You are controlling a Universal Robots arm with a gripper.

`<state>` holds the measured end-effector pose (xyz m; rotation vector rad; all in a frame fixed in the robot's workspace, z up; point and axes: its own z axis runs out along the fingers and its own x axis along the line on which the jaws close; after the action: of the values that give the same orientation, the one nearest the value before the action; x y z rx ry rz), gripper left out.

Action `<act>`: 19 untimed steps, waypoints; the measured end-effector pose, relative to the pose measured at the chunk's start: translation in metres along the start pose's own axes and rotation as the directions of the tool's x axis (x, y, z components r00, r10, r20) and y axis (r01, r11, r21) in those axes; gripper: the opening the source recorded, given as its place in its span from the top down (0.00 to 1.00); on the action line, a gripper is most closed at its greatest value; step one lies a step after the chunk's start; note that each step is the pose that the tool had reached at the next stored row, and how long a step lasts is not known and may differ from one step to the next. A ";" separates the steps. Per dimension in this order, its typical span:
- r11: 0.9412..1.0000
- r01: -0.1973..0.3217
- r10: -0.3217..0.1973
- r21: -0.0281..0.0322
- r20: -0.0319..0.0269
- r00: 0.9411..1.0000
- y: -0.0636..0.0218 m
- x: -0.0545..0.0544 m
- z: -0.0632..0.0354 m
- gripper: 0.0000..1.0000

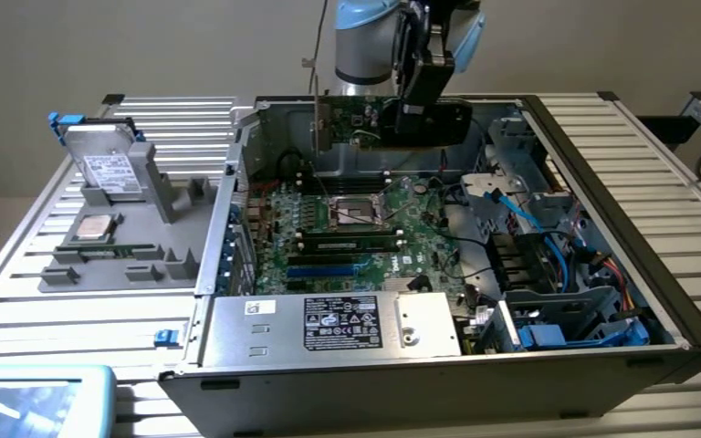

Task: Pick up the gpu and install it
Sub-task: 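Insert the gpu into the slot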

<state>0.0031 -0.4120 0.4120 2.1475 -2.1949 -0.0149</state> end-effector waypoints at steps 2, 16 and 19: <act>1.000 0.000 0.000 0.000 0.000 1.000 0.0000 0.000 0.0000 0.72; 0.999 -0.003 0.004 0.037 -0.025 1.000 0.0303 -0.002 0.0158 0.72; 0.999 -0.003 0.004 0.037 -0.025 1.000 0.0376 -0.002 0.0212 0.72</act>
<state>-0.0355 -0.4098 0.3929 2.1501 -2.2027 0.0530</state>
